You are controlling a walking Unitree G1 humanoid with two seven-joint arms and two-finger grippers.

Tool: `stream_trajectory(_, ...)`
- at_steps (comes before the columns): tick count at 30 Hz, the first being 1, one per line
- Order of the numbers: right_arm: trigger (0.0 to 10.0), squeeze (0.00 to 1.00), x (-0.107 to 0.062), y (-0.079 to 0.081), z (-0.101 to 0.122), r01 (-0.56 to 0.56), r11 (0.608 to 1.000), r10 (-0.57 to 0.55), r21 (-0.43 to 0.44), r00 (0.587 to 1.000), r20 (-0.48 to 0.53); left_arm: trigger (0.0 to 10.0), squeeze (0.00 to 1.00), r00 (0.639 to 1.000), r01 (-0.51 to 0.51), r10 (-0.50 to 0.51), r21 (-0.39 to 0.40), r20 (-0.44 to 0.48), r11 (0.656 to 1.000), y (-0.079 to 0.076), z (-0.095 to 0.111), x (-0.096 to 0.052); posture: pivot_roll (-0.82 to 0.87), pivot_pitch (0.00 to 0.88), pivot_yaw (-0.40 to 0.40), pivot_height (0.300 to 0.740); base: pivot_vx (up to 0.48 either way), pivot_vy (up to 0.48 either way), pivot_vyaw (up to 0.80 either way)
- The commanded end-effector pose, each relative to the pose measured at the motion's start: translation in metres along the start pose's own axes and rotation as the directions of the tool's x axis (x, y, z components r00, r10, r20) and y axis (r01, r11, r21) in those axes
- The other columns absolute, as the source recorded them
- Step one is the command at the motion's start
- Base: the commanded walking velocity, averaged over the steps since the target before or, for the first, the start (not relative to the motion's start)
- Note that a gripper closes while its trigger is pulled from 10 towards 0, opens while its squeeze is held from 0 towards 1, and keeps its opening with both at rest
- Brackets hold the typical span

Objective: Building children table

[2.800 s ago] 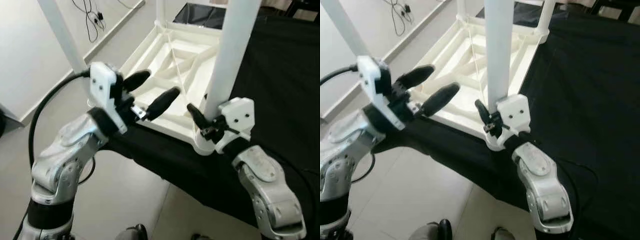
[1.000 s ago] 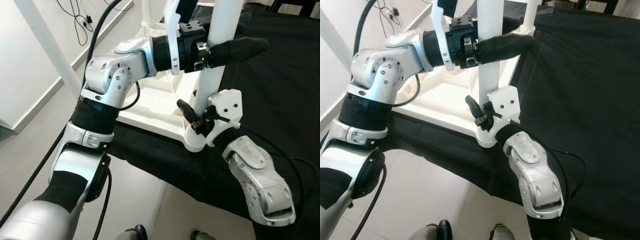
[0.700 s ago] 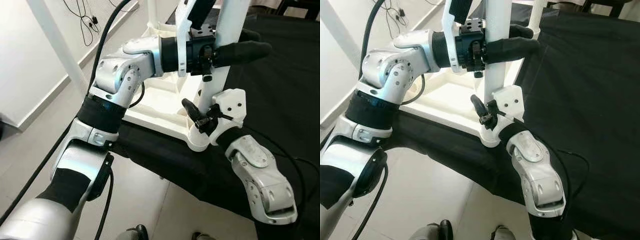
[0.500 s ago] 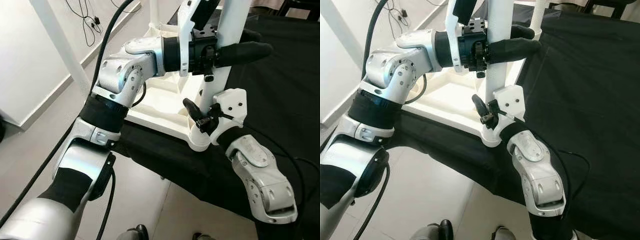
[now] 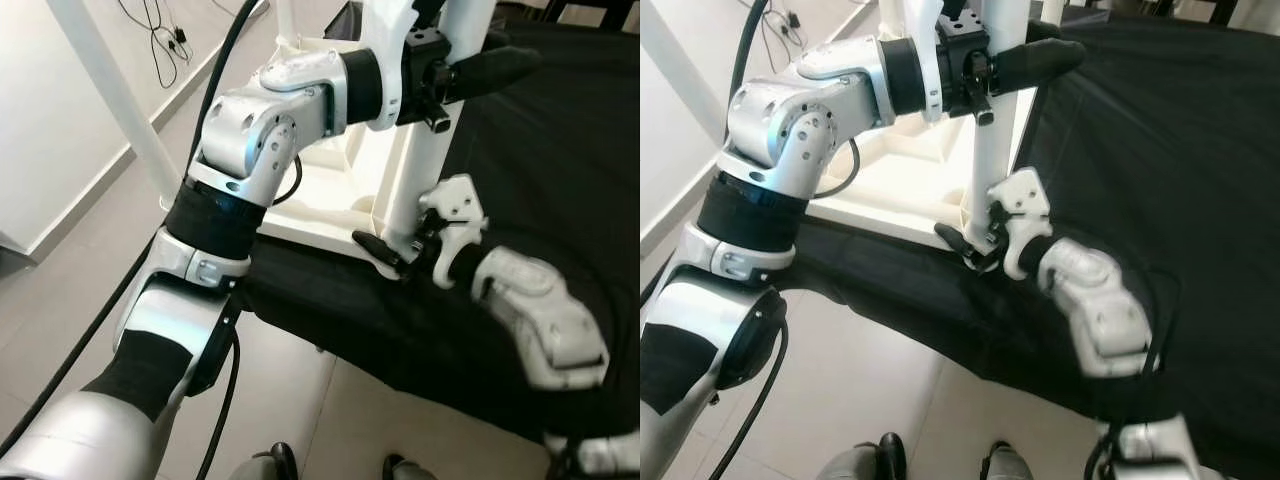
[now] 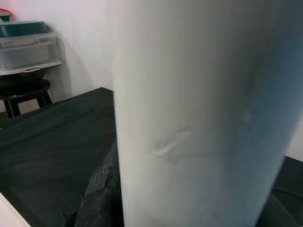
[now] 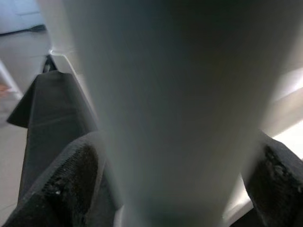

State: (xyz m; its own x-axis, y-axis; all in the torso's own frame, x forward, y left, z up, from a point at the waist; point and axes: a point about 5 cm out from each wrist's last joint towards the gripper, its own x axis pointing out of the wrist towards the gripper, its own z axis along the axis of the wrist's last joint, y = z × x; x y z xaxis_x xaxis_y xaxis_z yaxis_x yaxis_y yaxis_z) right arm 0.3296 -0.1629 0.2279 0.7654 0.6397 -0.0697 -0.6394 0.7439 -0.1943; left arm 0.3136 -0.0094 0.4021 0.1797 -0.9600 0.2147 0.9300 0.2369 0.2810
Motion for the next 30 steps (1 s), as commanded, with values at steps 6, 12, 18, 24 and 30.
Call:
stream_trajectory(6,10.0,0.0,0.023,-0.004,0.022,-0.155,0.988,0.155,-0.012,0.984,0.089,0.0,0.0,0.987,0.158,-0.158,-0.073,0.001,0.985,-0.024,-0.01,0.025,-0.02,0.241,0.067,0.74,0.0,0.0,0.0)
stream_trajectory(12,10.0,0.0,0.028,-0.006,0.031,-0.31,0.951,0.304,0.002,0.936,0.178,0.0,0.0,0.987,0.16,-0.16,-0.087,0.006,0.983,-0.027,-0.007,0.026,-0.02,0.247,0.067,0.74,0.0,0.0,0.0)
stream_trajectory(18,8.4,0.0,0.029,-0.008,0.037,-0.417,0.909,0.407,-0.014,0.879,0.247,0.0,0.0,0.987,0.161,-0.161,-0.09,0.011,0.983,-0.027,-0.005,0.026,-0.02,0.251,0.069,0.74,0.0,0.0,0.0)
stream_trajectory(24,0.0,0.0,0.032,-0.008,0.038,-0.494,0.868,0.489,-0.053,0.832,0.263,0.0,0.0,0.985,0.171,-0.171,-0.082,0.009,0.982,-0.029,-0.006,0.027,-0.01,0.257,0.068,0.74,0.0,0.0,0.0)
stream_trajectory(30,0.0,0.0,0.033,-0.006,0.028,-0.495,0.867,0.492,-0.046,0.839,0.233,0.4,1.0,0.983,0.181,-0.181,-0.104,0.012,0.978,-0.029,-0.005,0.027,-0.01,0.261,0.068,0.74,0.0,0.0,0.0)
